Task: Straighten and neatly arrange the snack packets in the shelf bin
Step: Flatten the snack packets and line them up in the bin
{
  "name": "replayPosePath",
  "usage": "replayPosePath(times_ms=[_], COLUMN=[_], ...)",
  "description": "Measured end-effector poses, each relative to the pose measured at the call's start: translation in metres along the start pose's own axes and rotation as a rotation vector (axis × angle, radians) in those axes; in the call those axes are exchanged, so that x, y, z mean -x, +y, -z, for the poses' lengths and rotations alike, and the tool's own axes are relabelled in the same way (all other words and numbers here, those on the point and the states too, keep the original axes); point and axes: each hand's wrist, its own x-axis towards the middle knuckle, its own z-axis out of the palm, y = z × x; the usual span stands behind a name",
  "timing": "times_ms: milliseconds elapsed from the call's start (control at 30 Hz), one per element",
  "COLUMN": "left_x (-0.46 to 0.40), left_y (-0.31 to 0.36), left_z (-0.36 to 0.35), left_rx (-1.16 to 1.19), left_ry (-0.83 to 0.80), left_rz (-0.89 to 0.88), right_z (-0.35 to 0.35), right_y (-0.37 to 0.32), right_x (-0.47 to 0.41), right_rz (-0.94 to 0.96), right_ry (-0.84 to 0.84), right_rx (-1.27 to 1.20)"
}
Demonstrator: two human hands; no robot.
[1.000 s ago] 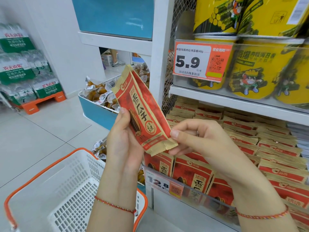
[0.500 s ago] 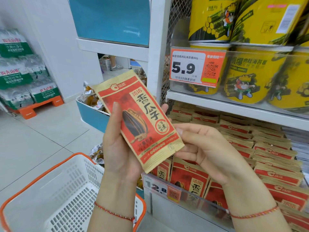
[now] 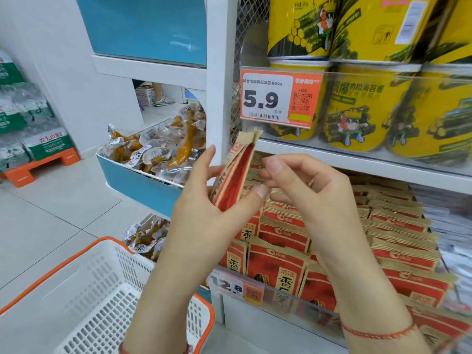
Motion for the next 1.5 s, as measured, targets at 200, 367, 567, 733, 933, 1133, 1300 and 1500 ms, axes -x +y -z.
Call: replayPosePath(times_ms=[200, 367, 567, 733, 933, 1133, 1300, 1500], left_x=[0.004, 0.003, 0.003, 0.001, -0.007, -0.012, -0.014, -0.015], left_y=[0.001, 0.001, 0.0, 0.0, -0.003, -0.009, -0.011, -0.012], left_z=[-0.014, -0.012, -0.01, -0.007, -0.005, 0.003, 0.002, 0.0], left_rx=[-0.018, -0.008, 0.135, 0.161, 0.323, 0.412, 0.437, 0.414], left_ry=[-0.099, -0.139, -0.227, -0.182, 0.207, 0.391, 0.376, 0.388], left_rz=[-0.007, -0.038, -0.017, -0.013, 0.02, 0.122, 0.156, 0.153], right_z=[0.003, 0.007, 0.008, 0.007, 0.011, 0.014, 0.012, 0.013], right_y=[0.003, 0.002, 0.006, 0.004, 0.007, 0.007, 0.009, 0.011], right_x=[-0.001, -0.001, -0.003, -0.004, -0.003, -0.003, -0.002, -0.001], right_rz=[0.024, 0.024, 0.002, -0.016, -0.043, -0.106, -0.121, -0.099], right_ry=[-0.005, -0.011, 0.062, 0.078, -0.125, -0.344, -0.362, -0.348], right_rx=[-0.058, -0.111, -0.14, -0.134, 0.093, 0.216, 0.261, 0.339])
